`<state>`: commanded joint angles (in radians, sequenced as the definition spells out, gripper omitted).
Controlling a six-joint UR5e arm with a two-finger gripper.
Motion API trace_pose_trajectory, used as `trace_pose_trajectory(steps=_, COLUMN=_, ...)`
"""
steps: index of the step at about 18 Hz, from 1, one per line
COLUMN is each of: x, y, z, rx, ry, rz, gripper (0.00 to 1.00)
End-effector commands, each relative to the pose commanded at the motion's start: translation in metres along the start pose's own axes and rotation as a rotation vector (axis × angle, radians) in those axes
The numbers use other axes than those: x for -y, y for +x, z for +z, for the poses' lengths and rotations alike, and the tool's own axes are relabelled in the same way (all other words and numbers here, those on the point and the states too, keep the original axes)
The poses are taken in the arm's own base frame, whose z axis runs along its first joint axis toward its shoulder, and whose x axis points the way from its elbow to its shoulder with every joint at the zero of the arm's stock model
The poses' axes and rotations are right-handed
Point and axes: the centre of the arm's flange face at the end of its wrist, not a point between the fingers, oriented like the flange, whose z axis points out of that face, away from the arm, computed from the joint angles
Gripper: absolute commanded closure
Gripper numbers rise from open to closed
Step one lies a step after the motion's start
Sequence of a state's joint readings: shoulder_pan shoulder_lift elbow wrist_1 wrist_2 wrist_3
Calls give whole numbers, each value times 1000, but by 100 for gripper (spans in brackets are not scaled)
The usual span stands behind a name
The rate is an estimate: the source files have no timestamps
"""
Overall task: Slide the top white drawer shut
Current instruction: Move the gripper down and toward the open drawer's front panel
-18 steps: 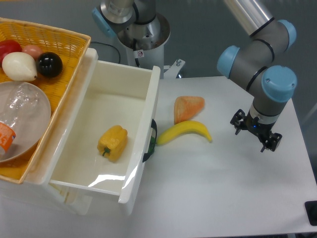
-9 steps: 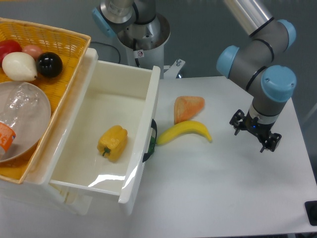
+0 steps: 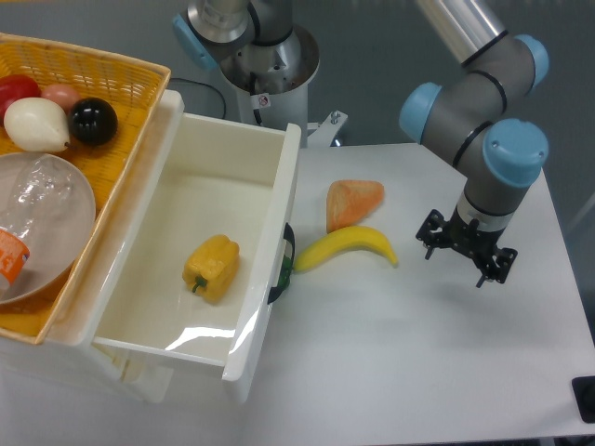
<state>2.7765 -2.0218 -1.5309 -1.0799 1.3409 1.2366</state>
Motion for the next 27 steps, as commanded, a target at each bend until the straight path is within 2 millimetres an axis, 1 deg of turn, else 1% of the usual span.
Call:
trace_pose_trajectory(steps=1, x=6, y=4, z=0, rx=-6, ry=16, rz=-3, gripper=26)
trace_pose_trajectory(steps=2, x=16, y=11, z=-4, rx=-12, ry=43, rz=-20, gripper=32)
trace_pose_trajectory(steps=5, x=35, y=23, z=-4, rx=-43, ry=94, rz=-132, gripper=52)
trace_pose_trajectory(steps=7, x=41, y=27, z=-6, rx=-63, ry=130, rz=-143, gripper=57)
trace_pose_trajectory(steps=10, x=47, y=38, z=-7, rx=-112, ry=133, rz=-164, gripper=73)
trace_pose_trajectory(steps=11, x=48, y=41, z=-9, rx=-120, ry=131, rz=-174, gripper=76)
trace_pose_trajectory(steps=14, x=54, y=47, z=-6, rx=-142, ry=131, rz=-192, gripper=95)
trace_pose_trajectory(steps=15, x=56, y=48, z=-6, rx=-153, ry=146, rz=-194, gripper=98)
trace_pose_trajectory(steps=16, x=59, y=49, z=-7, rx=-165, ry=165, rz=-212, gripper=100)
trace_pose_trajectory(steps=21, x=65, y=58, z=-3, rx=-298, ry=221, rz=-372, gripper=100)
trace_pose_trajectory(steps=25, x=64, y=69, z=1, rx=-381, ry=187, rz=-421, gripper=100)
trace_pose_trajectory(steps=27, x=66, y=80, z=4, rx=-437, ry=163, rz=-437, gripper=100)
